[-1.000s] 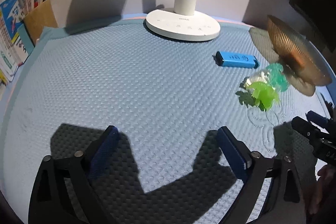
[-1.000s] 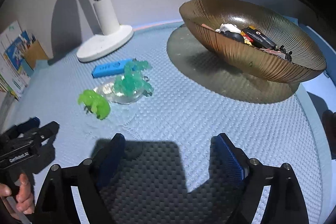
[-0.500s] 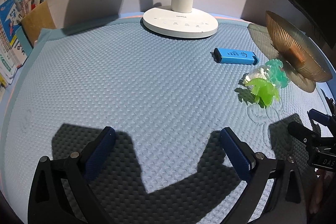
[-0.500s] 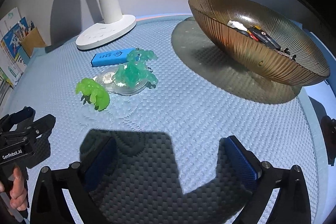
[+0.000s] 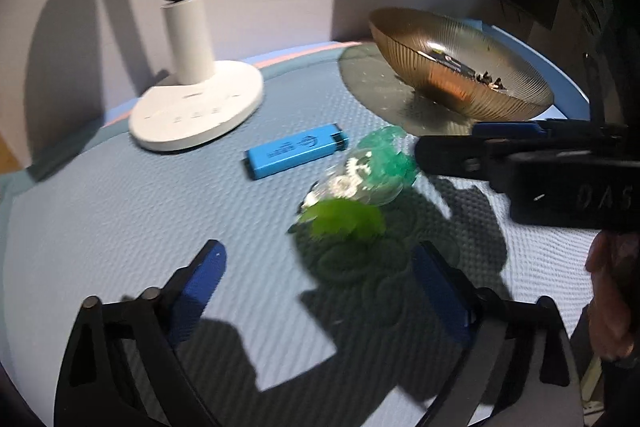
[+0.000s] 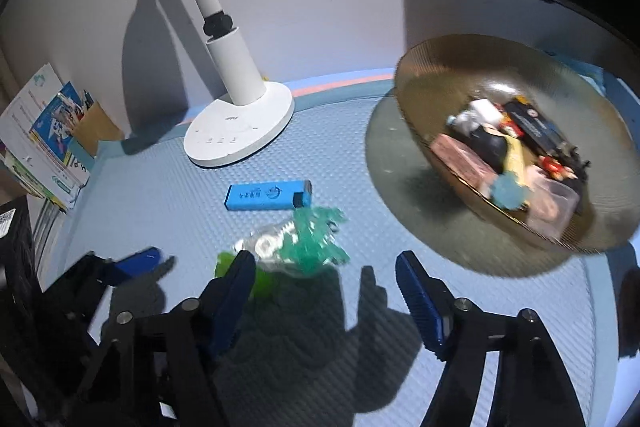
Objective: Organize rigid objects
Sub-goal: 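Grasp the lime green gummy with the left gripper while the right grasps the teal gummy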
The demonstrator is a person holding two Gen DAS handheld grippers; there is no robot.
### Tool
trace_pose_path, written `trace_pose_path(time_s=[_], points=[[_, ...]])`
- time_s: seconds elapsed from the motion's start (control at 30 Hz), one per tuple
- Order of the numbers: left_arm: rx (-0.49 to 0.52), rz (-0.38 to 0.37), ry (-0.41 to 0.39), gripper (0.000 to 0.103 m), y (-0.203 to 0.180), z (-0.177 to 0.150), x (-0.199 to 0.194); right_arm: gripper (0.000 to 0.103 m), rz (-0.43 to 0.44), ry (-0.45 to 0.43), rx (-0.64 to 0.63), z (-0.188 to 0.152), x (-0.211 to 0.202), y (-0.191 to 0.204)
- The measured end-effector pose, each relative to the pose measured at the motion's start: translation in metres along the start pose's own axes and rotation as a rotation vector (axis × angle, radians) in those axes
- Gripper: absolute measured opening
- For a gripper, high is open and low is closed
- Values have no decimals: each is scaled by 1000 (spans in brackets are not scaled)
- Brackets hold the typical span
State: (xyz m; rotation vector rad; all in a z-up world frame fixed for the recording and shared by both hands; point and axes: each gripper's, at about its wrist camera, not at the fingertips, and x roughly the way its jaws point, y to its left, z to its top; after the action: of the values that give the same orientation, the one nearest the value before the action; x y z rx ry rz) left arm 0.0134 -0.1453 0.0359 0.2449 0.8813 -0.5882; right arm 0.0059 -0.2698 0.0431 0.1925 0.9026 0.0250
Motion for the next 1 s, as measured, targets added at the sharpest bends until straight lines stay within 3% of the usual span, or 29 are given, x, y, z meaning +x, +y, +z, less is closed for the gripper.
trace_pose_path(time_s=[0.13, 0.2, 0.37, 0.43, 0.5, 0.6, 1.0], points=[[-26, -29, 15, 85, 1, 5, 13, 68, -12, 33, 9, 5, 21, 0], [-30, -42, 33, 74, 2, 3, 19, 65, 3, 54, 14, 5, 31, -2], [-39, -49, 26, 69, 2, 1, 24, 65, 35, 70, 26, 6, 45, -3], [-44, -62, 20, 63, 4, 3, 24, 53, 46, 76, 33, 7, 50, -3], [-41, -86, 24, 47, 5, 2, 25, 47, 92, 83, 41, 7, 52, -4], [-39, -83, -4, 47, 6, 2, 20, 43, 76, 62, 38, 5, 46, -4], [-59, -105, -19, 47, -2, -9, 0, 43, 85, -1, 91, -24, -3, -25]])
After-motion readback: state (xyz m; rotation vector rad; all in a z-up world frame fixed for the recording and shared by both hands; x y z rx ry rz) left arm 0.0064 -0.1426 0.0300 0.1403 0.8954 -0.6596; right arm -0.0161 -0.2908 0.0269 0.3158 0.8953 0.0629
